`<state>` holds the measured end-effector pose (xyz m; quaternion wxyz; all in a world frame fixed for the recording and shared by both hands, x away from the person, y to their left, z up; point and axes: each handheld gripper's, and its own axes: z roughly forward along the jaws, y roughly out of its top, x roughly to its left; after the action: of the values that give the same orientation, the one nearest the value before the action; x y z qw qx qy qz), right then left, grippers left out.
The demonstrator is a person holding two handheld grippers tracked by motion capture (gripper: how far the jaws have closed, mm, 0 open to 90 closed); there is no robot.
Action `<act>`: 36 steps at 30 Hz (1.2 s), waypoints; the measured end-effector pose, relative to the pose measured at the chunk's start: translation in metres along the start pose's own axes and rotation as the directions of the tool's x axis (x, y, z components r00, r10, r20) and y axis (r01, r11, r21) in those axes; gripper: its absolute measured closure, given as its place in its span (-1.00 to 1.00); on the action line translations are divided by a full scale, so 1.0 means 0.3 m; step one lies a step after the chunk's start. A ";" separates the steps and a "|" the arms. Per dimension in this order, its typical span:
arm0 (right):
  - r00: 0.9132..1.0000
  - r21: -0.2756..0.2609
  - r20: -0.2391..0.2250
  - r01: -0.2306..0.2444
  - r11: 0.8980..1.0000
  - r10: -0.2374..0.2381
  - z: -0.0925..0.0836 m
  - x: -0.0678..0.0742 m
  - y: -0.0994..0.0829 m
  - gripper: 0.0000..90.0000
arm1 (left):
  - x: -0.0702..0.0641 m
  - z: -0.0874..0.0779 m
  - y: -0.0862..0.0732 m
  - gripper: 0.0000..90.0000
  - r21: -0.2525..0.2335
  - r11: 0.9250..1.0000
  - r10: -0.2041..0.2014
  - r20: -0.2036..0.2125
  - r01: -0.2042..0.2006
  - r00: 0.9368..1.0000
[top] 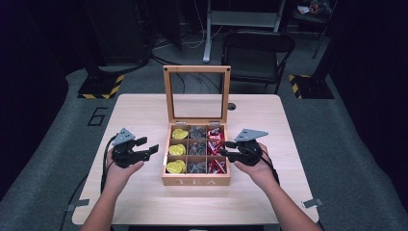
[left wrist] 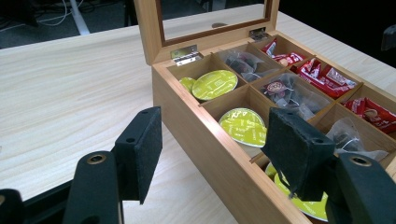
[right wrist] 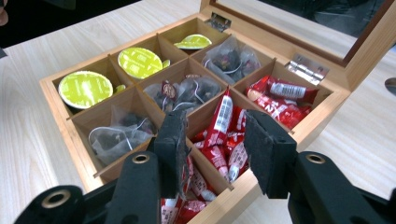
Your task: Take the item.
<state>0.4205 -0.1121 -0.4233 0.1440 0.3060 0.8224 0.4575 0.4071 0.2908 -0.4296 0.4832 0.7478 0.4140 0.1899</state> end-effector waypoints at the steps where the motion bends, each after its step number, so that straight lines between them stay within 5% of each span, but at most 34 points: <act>1: 1.000 0.004 -0.001 -0.008 1.000 0.008 0.001 0.004 -0.004 0.30 | 0.000 0.000 0.000 -0.18 0.000 1.000 0.000 0.000 0.000 1.000; 36: 0.999 0.093 -0.035 0.008 0.996 -0.005 0.088 0.075 -0.094 0.45 | 0.002 -0.002 -0.006 -0.18 0.004 1.000 0.000 -0.006 0.000 1.000</act>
<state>0.4064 -0.0913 -0.4603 0.1167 0.3019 0.8462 0.4233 0.4062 0.2918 -0.4310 0.4805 0.7482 0.4156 0.1913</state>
